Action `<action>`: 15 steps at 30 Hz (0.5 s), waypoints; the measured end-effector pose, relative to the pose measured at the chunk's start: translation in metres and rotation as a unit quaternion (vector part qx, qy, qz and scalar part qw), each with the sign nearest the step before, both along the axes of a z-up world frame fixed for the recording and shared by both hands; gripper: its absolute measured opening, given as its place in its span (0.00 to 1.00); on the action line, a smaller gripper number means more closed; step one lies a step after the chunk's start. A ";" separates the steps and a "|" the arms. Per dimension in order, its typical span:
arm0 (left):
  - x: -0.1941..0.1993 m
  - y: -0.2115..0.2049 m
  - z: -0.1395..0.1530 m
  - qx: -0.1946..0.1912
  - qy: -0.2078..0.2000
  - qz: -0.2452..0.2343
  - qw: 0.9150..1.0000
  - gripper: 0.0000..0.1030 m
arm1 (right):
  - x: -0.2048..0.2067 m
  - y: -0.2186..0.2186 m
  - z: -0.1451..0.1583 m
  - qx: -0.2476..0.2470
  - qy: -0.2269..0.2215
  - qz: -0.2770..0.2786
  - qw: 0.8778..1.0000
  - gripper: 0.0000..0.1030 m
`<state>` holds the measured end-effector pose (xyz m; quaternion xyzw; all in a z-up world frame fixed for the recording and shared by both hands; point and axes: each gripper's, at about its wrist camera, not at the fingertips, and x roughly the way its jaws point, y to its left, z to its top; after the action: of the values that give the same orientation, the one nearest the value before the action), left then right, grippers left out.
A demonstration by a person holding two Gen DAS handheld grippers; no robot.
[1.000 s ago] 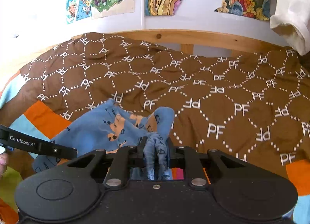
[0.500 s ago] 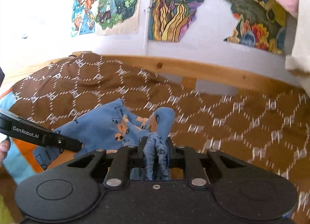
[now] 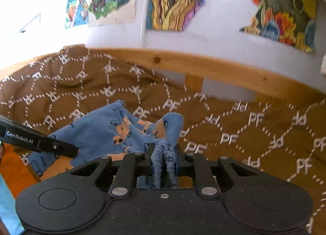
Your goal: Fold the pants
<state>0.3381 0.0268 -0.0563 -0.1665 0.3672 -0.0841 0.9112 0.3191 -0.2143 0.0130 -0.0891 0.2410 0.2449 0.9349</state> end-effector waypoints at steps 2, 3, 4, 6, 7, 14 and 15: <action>0.001 0.001 -0.006 -0.001 0.005 0.004 1.000 0.17 | 0.004 0.000 -0.009 -0.004 0.005 -0.009 1.000 0.18; 0.001 0.002 -0.009 0.001 0.006 0.004 1.000 0.17 | 0.006 -0.001 -0.012 -0.002 0.008 -0.012 1.000 0.18; 0.001 0.002 -0.012 0.001 0.008 0.003 1.000 0.17 | 0.008 -0.004 -0.014 0.004 0.014 -0.016 1.000 0.18; 0.002 0.002 -0.017 0.002 0.011 0.003 1.000 0.20 | 0.011 -0.008 -0.016 0.014 0.022 -0.022 0.999 0.21; 0.002 0.003 -0.019 0.003 0.014 0.003 1.000 0.21 | 0.011 -0.008 -0.017 0.013 0.021 -0.025 0.999 0.22; -0.009 0.010 -0.016 0.027 0.005 0.035 0.999 0.67 | -0.002 -0.011 -0.008 0.017 -0.009 -0.045 0.999 0.59; -0.011 0.010 -0.013 0.030 0.001 0.038 0.999 0.71 | -0.005 -0.012 -0.006 0.019 -0.013 -0.048 0.999 0.63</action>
<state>0.3271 0.0373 -0.0690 -0.1531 0.3642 -0.0376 0.9179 0.3144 -0.2261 0.0068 -0.0627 0.2284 0.2035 0.9500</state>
